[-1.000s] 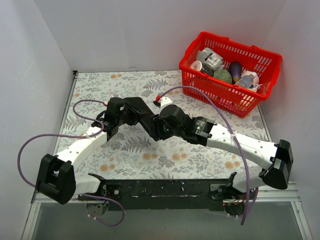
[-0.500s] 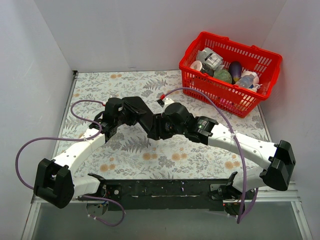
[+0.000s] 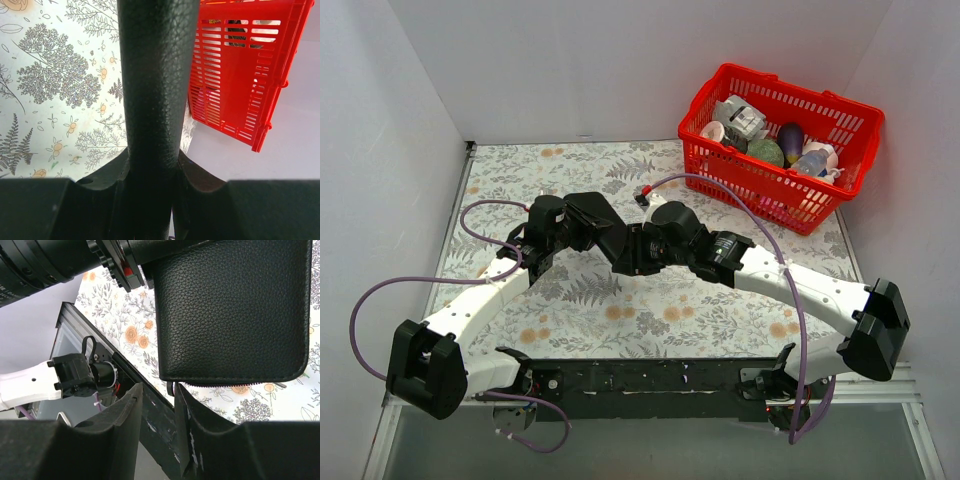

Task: Sort the hair-cutting tools
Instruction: Zip the hairdressing tool bag.

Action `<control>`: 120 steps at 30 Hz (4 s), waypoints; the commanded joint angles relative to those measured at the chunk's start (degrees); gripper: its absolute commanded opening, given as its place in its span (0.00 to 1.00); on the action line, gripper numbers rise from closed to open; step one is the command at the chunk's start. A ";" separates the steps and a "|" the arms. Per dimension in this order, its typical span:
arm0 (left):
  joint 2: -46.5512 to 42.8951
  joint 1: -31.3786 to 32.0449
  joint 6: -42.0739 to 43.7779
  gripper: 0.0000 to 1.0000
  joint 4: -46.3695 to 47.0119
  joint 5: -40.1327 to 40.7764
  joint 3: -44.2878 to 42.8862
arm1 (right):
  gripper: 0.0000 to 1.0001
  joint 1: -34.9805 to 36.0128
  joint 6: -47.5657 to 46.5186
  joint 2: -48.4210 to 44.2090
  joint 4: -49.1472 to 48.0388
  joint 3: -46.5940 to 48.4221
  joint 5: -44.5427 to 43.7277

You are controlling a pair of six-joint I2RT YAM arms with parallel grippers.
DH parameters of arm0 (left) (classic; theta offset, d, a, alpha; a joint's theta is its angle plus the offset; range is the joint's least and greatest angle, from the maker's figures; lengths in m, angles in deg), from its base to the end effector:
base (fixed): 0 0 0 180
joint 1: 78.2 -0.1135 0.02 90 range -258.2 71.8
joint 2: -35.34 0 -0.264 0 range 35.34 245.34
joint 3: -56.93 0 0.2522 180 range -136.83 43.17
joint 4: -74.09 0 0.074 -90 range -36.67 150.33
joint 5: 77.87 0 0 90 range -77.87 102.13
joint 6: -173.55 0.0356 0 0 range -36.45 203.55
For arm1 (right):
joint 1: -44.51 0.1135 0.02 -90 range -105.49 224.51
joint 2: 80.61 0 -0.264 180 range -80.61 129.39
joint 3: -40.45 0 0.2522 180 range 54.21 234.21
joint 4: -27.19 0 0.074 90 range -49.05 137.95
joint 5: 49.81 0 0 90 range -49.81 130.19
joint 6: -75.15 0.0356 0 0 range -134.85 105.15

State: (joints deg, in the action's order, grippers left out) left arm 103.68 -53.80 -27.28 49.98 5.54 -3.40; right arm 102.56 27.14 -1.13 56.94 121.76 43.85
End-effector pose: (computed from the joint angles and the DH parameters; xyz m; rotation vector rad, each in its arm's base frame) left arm 0.2396 -0.1132 0.2656 -1.6722 1.8973 -1.3478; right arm 0.1678 0.2733 0.3298 -0.3590 2.2335 1.0894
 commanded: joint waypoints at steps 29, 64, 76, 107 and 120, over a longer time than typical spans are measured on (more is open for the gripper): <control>-4.00 0.21 -1.85 0.00 4.20 -4.22 -1.95 | 0.01 -2.84 0.54 1.20 -4.12 -2.86 1.09; 3.29 0.21 1.75 0.00 12.99 -22.23 -4.06 | 0.01 -2.93 -14.75 -5.92 5.63 -8.31 6.18; 4.70 0.12 2.10 0.00 15.26 -24.87 -4.23 | 0.01 -1.35 -19.67 -7.59 10.98 -8.40 7.06; 4.62 -0.06 5.97 0.00 25.03 -45.96 1.04 | 0.01 0.49 -32.33 -14.09 21.80 -12.53 -3.40; -0.74 -0.14 7.98 0.00 25.91 -50.54 2.45 | 0.01 -0.91 -33.30 -19.45 26.20 -15.08 -6.21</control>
State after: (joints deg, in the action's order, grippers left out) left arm 108.81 -53.71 -18.86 72.82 -36.23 0.49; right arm 103.01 -4.59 -19.18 75.56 108.49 42.17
